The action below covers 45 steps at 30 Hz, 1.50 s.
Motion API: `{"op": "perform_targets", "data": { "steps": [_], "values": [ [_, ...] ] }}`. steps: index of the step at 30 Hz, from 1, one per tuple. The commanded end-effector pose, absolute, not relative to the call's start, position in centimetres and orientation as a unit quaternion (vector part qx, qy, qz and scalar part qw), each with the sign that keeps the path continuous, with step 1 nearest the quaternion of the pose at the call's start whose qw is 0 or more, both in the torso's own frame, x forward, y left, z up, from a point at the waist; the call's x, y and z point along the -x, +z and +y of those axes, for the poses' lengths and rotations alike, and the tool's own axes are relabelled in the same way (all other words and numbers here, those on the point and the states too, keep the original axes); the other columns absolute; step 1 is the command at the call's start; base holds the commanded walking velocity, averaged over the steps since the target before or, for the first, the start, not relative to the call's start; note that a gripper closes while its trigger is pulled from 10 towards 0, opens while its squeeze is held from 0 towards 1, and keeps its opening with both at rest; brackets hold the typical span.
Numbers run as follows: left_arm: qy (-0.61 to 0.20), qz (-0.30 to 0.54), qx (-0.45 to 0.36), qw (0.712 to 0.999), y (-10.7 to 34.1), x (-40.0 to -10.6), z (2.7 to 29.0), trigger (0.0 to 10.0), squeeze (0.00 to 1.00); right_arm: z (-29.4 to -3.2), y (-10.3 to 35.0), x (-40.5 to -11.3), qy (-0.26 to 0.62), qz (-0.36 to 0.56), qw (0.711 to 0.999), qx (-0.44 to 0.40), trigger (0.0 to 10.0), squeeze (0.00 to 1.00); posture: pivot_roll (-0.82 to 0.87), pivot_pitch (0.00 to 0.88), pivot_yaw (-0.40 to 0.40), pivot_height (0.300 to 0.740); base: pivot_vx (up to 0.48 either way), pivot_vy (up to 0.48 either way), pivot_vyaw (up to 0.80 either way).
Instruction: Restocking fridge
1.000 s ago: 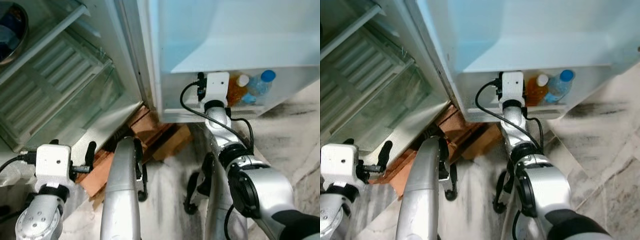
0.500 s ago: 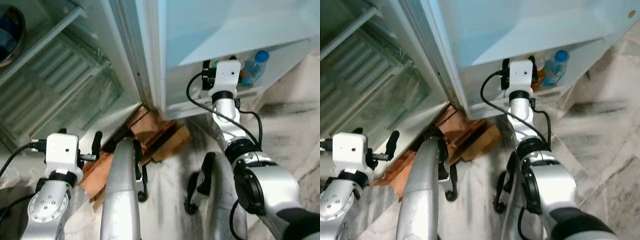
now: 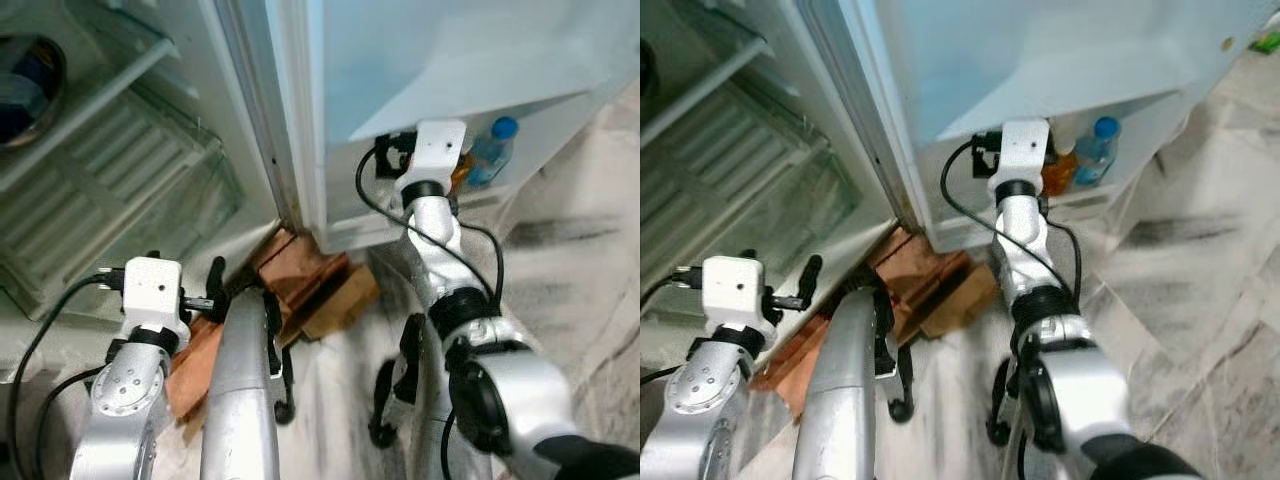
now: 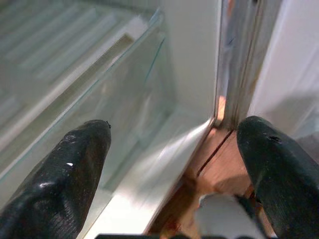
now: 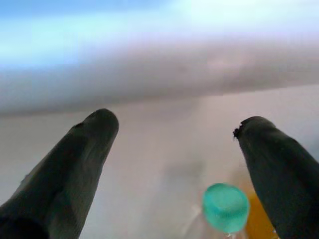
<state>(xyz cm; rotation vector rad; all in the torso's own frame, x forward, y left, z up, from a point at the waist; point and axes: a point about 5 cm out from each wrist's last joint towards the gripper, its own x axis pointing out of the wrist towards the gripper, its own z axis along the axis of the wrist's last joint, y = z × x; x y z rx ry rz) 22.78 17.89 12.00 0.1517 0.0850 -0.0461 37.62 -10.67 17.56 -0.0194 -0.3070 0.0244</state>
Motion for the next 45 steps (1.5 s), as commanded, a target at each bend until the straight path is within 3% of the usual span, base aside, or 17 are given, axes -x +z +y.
{"op": "perform_targets", "data": {
  "steps": [1, 7, 8, 9, 10, 16, 23, 34, 45],
  "values": [
    [-0.024, 0.052, -0.076, 0.995, 11.3, -22.6, 18.0, 10.0, 0.0, -10.5, 16.4, -36.8, 0.029, -0.135, 0.99, 0.004, 10.0, 1.0, 0.19, 0.138, 0.045, 0.571, 0.0, 0.0, 0.0],
    [-0.032, 0.057, -0.054, 0.996, 10.3, -23.1, 17.3, 10.0, 0.0, -11.5, 13.0, -32.9, 0.072, -0.127, 0.989, 0.031, 10.0, 1.0, 0.15, 0.081, 0.018, 0.571, 0.0, 0.0, 0.0],
    [-0.035, 0.06, -0.05, 0.996, 10.0, -23.2, 17.0, 10.0, 0.0, -12.0, 11.2, -31.4, 0.073, -0.095, 0.992, 0.029, 10.0, 0.42, 0.14, 0.072, 0.017, 0.571, 0.0, 0.0, 0.0],
    [-0.035, 0.06, -0.05, 0.996, 10.0, -23.2, 17.0, 10.0, 0.0, -12.0, 11.2, -31.4, 0.073, -0.095, 0.992, 0.029, 10.0, 0.42, 0.14, 0.072, 0.017, 0.571, 0.0, 0.0, 0.0],
    [-0.041, 0.059, -0.046, 0.996, 9.7, -23.4, 16.7, 10.0, 0.0, -12.6, 9.7, -30.0, 0.064, -0.064, 0.995, 0.032, 10.0, 0.0, 0.13, 0.054, 0.018, 0.571, 0.0, 0.0, 0.0],
    [-0.043, 0.044, -0.041, 0.997, 10.0, -24.3, 16.4, 10.0, 0.0, -13.3, 9.2, -26.8, 0.053, -0.055, 0.997, 0.0, 10.0, 0.0, 0.1, 0.031, 0.044, 0.571, 0.0, 0.0, 0.0],
    [-0.054, 0.029, -0.048, 0.997, 10.1, -25.3, 15.8, 10.0, 0.0, -14.1, 11.0, -27.2, 0.04, -0.069, 0.996, -0.026, 10.0, 0.0, 0.07, 0.021, 0.041, 0.604, 0.0, 0.0, 0.0],
    [-0.065, 0.028, -0.029, 0.997, 8.4, -25.5, 13.7, 10.0, 0.0, -14.5, 10.1, -26.9, 0.042, -0.029, 0.999, -0.018, 10.0, 0.0, 0.07, 0.0, -0.043, 0.677, 0.0, 0.0, 0.0],
    [-0.057, 0.023, -0.032, 0.998, 8.1, -26.1, 14.2, 10.0, 0.0, -15.0, 10.0, -27.4, 0.028, -0.02, 0.999, -0.017, 10.0, 0.0, 0.04, 0.0, -0.035, 0.74, 0.0, 0.0, 0.0]
  ]
}}
